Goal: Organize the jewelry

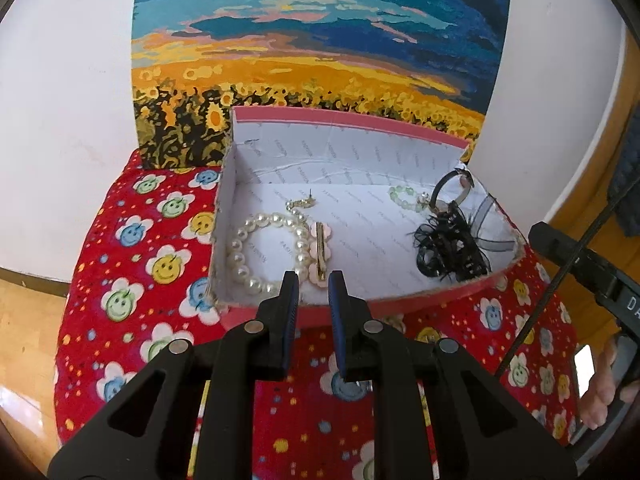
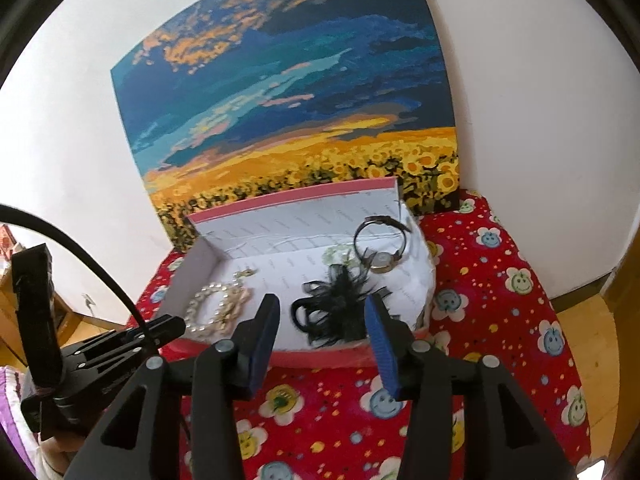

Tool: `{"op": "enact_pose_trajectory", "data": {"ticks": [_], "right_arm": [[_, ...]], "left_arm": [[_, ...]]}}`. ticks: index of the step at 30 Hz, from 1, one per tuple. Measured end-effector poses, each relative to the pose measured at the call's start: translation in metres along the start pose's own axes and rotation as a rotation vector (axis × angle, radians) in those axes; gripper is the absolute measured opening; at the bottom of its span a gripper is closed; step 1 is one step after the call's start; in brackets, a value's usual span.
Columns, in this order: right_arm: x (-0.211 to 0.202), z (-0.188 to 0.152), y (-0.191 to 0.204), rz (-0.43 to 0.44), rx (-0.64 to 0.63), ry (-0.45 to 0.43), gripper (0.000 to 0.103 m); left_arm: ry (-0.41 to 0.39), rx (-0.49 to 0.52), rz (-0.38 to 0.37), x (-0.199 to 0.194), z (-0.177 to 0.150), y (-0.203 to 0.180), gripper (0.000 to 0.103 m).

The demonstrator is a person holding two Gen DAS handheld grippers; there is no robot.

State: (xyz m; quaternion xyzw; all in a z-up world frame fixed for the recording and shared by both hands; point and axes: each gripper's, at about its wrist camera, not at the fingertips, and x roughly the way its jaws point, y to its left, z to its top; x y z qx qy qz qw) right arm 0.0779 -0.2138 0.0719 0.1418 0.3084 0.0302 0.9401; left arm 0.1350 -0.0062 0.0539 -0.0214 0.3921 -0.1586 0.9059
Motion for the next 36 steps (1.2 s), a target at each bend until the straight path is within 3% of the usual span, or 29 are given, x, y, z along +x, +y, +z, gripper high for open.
{"op": "enact_pose_trajectory", "data": {"ticks": [13,21,27,31,36], "right_arm": [[-0.010,-0.031,0.013,-0.013,-0.065,0.055,0.052],[0.007,-0.060,0.022,-0.003,-0.084,0.143,0.052],[0.024,-0.074,0.035,0.001,-0.123,0.196,0.051],[0.033,-0.079,0.041,0.003,-0.147,0.218,0.046],[0.048,-0.078,0.041,-0.009,-0.158,0.235,0.039]], "left_arm": [[0.035,-0.014,0.017,-0.021,-0.036,-0.002,0.014],[0.069,-0.015,0.019,-0.012,-0.051,0.004,0.014],[0.072,0.002,0.066,0.001,-0.058,0.005,0.014],[0.070,-0.016,0.035,0.007,-0.059,0.009,0.014],[0.069,-0.008,0.049,0.012,-0.059,0.010,0.014]]}}
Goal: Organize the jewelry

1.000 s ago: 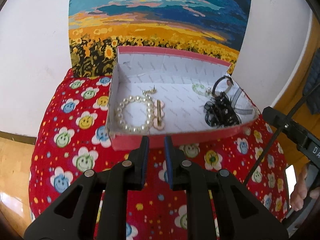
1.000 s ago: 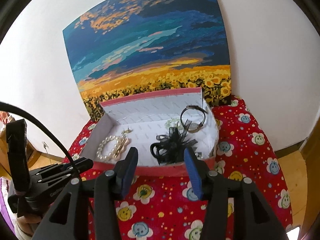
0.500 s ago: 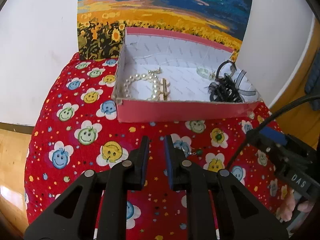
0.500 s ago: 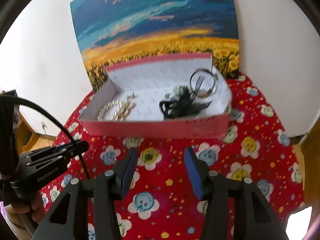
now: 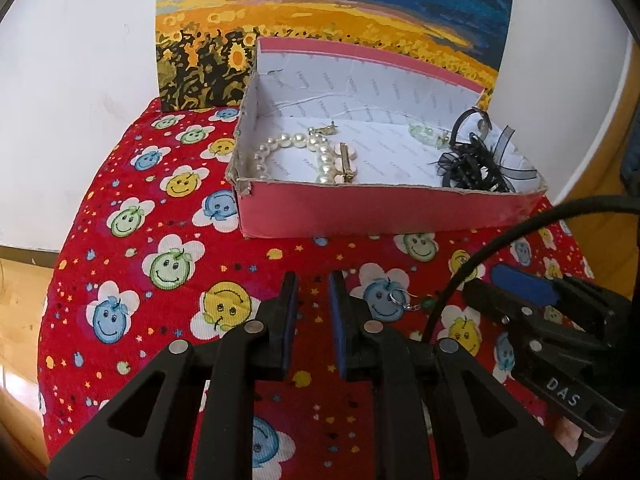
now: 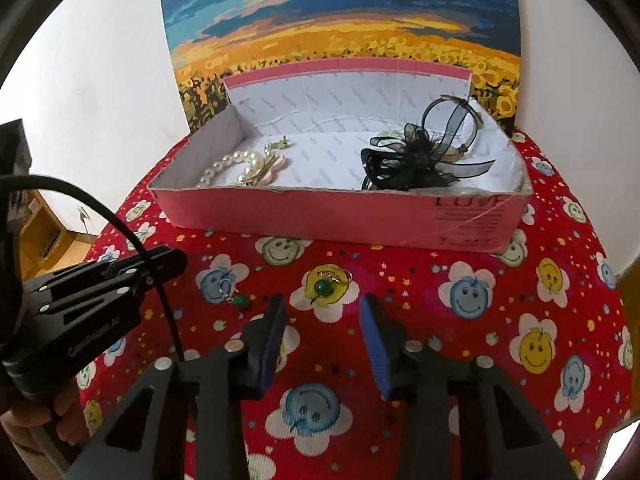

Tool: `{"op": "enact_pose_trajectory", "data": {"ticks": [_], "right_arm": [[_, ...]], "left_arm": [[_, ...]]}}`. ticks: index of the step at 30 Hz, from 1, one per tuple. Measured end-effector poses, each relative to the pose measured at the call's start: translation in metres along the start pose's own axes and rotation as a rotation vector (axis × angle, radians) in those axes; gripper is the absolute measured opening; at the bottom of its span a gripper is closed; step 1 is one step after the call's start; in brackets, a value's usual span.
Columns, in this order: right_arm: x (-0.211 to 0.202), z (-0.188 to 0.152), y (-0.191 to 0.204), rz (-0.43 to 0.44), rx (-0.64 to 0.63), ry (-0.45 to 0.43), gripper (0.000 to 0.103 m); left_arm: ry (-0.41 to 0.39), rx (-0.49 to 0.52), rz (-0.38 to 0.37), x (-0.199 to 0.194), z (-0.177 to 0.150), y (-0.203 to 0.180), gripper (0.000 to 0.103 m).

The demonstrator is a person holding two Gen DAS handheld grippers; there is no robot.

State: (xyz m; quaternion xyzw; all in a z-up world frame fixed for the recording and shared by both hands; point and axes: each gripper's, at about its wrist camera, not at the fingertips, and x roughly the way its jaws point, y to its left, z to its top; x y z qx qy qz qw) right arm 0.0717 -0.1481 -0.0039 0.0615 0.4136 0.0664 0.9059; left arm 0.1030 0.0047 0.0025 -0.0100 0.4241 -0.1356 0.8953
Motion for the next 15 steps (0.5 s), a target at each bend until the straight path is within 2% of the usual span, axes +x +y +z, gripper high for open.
{"op": "enact_pose_trajectory", "data": {"ticks": [7,12,15], "right_arm": [[0.010,0.008,0.002,-0.003,-0.010,0.009,0.033],[0.014,0.011,0.005,-0.016,-0.017,0.016,0.023],[0.016,0.012,0.007,-0.028,-0.022,0.019,0.013]], "left_arm": [[-0.012,-0.022,-0.021,-0.001,0.001,0.005,0.014],[-0.002,-0.046,-0.032,0.002,0.000,0.009,0.014],[-0.003,-0.052,-0.030,0.001,0.000,0.011,0.014]]}}
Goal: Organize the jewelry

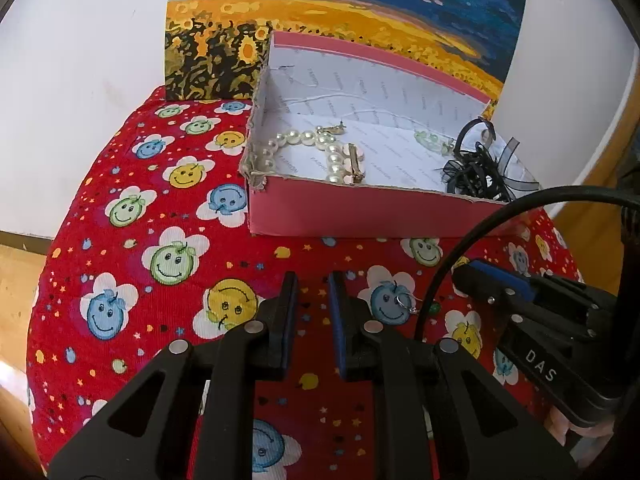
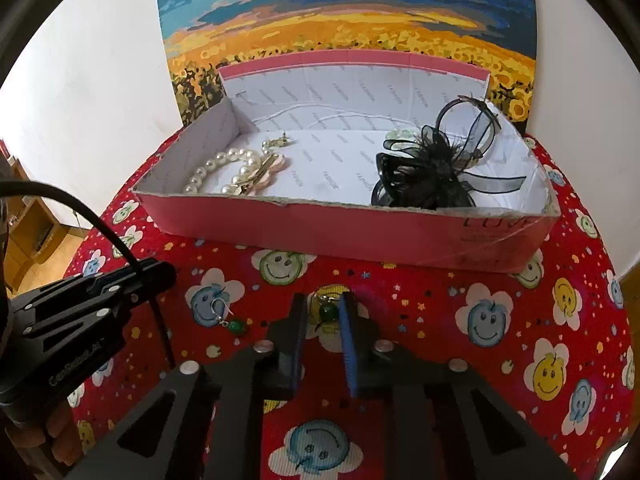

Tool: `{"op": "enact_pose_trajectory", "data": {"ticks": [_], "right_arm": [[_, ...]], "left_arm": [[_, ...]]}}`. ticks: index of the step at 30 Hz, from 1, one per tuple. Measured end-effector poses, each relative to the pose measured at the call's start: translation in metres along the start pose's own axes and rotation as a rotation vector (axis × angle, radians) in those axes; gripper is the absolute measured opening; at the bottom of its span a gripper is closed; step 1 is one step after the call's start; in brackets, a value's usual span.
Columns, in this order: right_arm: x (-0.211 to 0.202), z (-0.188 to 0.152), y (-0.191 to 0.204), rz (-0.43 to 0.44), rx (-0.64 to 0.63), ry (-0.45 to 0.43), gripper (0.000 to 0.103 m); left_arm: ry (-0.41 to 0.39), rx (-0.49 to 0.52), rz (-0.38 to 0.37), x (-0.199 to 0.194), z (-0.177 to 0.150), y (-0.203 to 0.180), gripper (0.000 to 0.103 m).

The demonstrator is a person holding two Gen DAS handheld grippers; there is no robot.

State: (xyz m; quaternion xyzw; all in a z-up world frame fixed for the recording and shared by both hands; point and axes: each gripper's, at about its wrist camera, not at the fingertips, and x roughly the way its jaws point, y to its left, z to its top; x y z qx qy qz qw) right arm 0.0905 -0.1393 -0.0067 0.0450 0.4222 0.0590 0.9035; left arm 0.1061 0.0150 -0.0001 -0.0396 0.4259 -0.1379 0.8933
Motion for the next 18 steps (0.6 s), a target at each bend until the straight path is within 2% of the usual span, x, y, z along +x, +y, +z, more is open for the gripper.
{"op": "enact_pose_trajectory", "data": {"ticks": [5,10,18], "right_arm": [[-0.001,0.000,-0.003,0.017,0.011,-0.001,0.012],[-0.032,-0.002,-0.015,0.057,0.036,-0.063,0.012],[-0.072,-0.015,-0.049,0.047,0.084,-0.132,0.012]], "left_arm": [[0.007,-0.002,0.019,-0.002,-0.001,0.000,0.014],[0.006,-0.005,0.046,-0.005,-0.002,-0.001,0.014],[0.037,0.004,0.042,-0.004,-0.005,-0.016,0.014]]}}
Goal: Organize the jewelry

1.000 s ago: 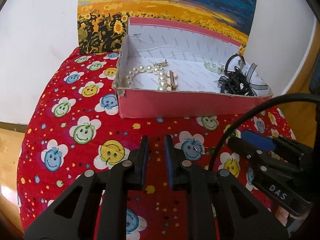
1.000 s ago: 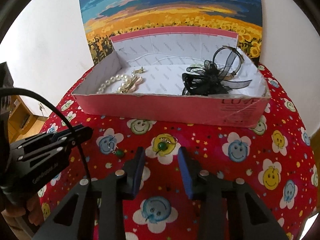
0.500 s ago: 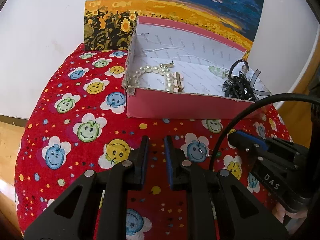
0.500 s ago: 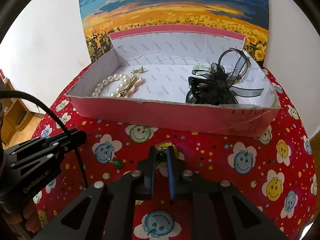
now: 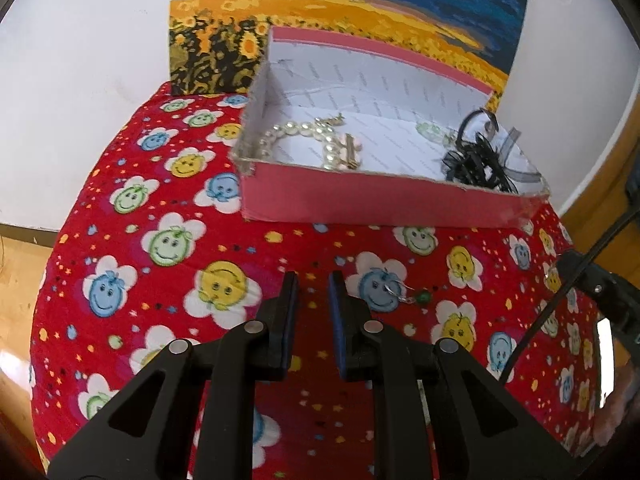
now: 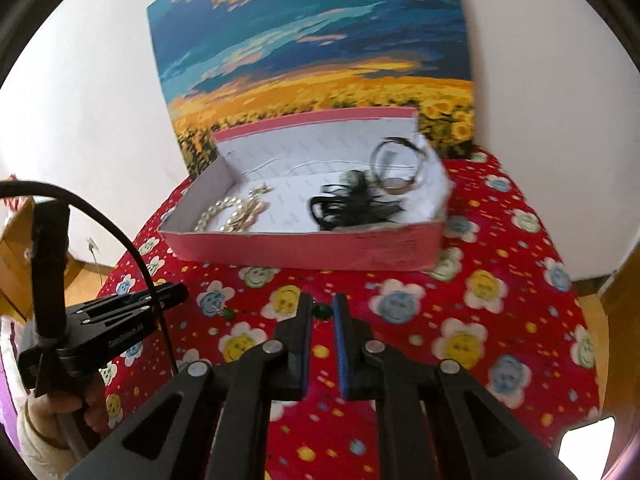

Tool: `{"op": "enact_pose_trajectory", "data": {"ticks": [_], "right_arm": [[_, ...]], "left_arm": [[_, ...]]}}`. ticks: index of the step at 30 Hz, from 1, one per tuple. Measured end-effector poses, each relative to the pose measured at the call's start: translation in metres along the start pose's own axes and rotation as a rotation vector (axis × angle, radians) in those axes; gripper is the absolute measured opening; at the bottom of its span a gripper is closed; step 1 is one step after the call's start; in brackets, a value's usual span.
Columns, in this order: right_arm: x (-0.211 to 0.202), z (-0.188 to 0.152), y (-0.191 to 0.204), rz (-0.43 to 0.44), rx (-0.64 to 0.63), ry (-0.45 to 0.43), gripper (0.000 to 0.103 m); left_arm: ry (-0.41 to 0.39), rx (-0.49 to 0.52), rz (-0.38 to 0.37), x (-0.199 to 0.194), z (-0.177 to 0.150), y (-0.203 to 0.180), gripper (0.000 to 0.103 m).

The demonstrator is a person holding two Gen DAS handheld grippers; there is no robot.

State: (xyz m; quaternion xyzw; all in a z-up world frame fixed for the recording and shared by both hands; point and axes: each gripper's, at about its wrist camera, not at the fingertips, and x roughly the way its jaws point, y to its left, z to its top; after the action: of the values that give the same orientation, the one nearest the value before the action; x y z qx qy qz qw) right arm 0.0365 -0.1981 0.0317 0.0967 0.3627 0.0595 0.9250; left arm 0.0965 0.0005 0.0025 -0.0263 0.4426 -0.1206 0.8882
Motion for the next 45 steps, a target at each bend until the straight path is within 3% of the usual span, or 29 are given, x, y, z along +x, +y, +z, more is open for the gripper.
{"op": "enact_pose_trajectory", "data": {"ticks": [3,5,6,9,17,20,23,27,33,45], "right_arm": [[-0.008,-0.005,-0.012,-0.001,0.025,0.005,0.012],[-0.011,-0.008,-0.016,0.004,0.036,0.002,0.012],[-0.013,-0.009,-0.019,0.007,0.040,0.001,0.012],[-0.014,-0.015,-0.024,0.023,0.054,0.008,0.012],[-0.014,-0.025,-0.030,0.049,0.074,0.009,0.012],[-0.017,-0.026,-0.032,0.058,0.075,-0.004,0.012],[-0.021,-0.025,-0.034,0.063,0.078,-0.017,0.012],[-0.024,-0.024,-0.035,0.074,0.085,-0.030,0.012],[-0.023,-0.026,-0.033,0.100,0.081,-0.030,0.012],[-0.027,-0.025,-0.027,0.128,0.073,-0.041,0.012]], "left_arm": [[0.014,0.011,0.000,0.002,-0.001,-0.010,0.014],[0.017,0.027,0.009,0.003,-0.002,-0.016,0.020],[0.018,0.037,0.006,0.003,-0.002,-0.020,0.028],[0.012,0.031,-0.010,0.003,-0.004,-0.027,0.065],[0.002,0.088,0.032,0.007,-0.008,-0.039,0.066],[-0.002,0.122,0.032,0.008,-0.009,-0.046,0.063],[-0.007,0.162,0.006,0.006,-0.011,-0.056,0.052],[0.004,0.213,-0.025,0.007,-0.014,-0.070,0.027],[0.006,0.208,-0.053,0.008,-0.012,-0.070,0.011],[-0.072,0.181,-0.085,-0.026,-0.005,-0.059,0.010]]}}
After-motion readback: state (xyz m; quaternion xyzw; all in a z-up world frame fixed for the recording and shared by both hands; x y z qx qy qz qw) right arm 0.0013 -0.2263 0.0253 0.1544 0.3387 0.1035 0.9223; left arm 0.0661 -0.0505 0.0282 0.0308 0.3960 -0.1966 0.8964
